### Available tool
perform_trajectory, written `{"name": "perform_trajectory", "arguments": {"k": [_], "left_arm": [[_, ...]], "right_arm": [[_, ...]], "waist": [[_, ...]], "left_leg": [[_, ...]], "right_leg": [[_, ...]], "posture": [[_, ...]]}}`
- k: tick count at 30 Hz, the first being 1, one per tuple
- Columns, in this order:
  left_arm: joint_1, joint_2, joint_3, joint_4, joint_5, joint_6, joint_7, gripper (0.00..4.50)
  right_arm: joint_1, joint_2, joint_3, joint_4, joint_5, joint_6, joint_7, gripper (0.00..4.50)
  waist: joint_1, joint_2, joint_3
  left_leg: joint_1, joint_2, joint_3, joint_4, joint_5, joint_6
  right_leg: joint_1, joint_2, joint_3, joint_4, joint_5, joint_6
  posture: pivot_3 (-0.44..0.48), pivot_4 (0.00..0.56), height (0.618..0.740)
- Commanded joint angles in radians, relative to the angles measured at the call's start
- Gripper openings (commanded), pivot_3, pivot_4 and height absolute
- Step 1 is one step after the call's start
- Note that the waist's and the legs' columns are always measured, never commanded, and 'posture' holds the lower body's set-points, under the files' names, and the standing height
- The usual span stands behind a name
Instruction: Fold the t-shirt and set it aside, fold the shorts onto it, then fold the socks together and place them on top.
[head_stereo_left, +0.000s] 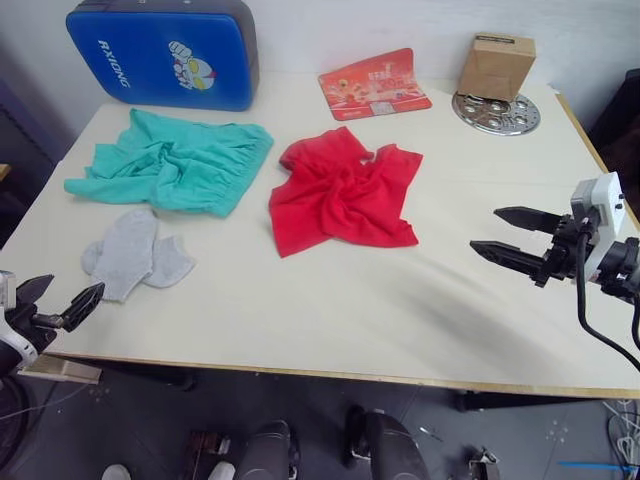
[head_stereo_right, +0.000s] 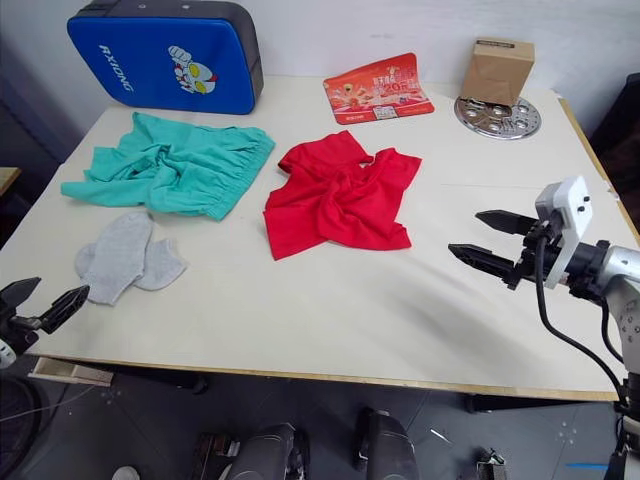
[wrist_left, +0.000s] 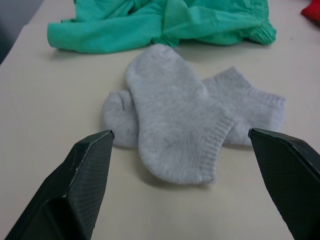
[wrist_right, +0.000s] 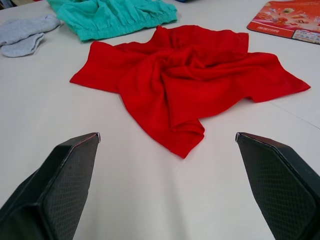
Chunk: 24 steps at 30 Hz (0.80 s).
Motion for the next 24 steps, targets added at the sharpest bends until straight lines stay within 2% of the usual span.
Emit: {"name": "perform_trajectory", "arguments": {"k": [1, 14, 20, 24], "left_arm": [[0.001, 0.022, 0.023, -0.020, -0.013, 0.007, -0.008, 4.50], [0.003, -0.014, -0.009, -0.023, 0.002, -0.008, -0.012, 4.50], [0.030, -0.036, -0.097, -0.079, 0.021, -0.016, -0.025, 4.50], [-0.018, -0.008, -0.198, -0.115, 0.012, -0.005, -0.077, 4.50]], "right_arm": [[-0.014, -0.001, -0.002, -0.018, -0.003, -0.021, -0.001, 4.43], [-0.029, -0.002, 0.017, -0.018, -0.025, -0.029, -0.021, 4.43], [-0.033, 0.003, 0.033, -0.017, -0.096, -0.093, -0.057, 4.43], [-0.031, 0.002, 0.075, -0.047, -0.118, -0.085, -0.074, 4.43]], "waist": [[-0.001, 0.000, 0.000], [-0.001, 0.000, 0.000], [-0.001, 0.000, 0.000], [0.001, 0.000, 0.000]], "left_leg": [[0.000, 0.000, 0.000, 0.000, 0.000, 0.000], [0.000, 0.000, 0.000, 0.000, 0.000, 0.000], [0.000, 0.000, 0.001, 0.000, 0.000, 0.000], [0.000, 0.000, 0.001, 0.000, 0.000, 0.000]], "right_leg": [[0.000, 0.000, 0.000, 0.000, 0.000, 0.000], [0.000, 0.000, 0.000, 0.000, 0.000, 0.000], [0.000, 0.000, 0.000, 0.000, 0.000, 0.000], [0.000, 0.000, 0.000, 0.000, 0.000, 0.000]], "posture": [[0.000, 0.150, 0.740], [0.000, 0.150, 0.740], [0.000, 0.150, 0.740], [0.000, 0.150, 0.740]]}}
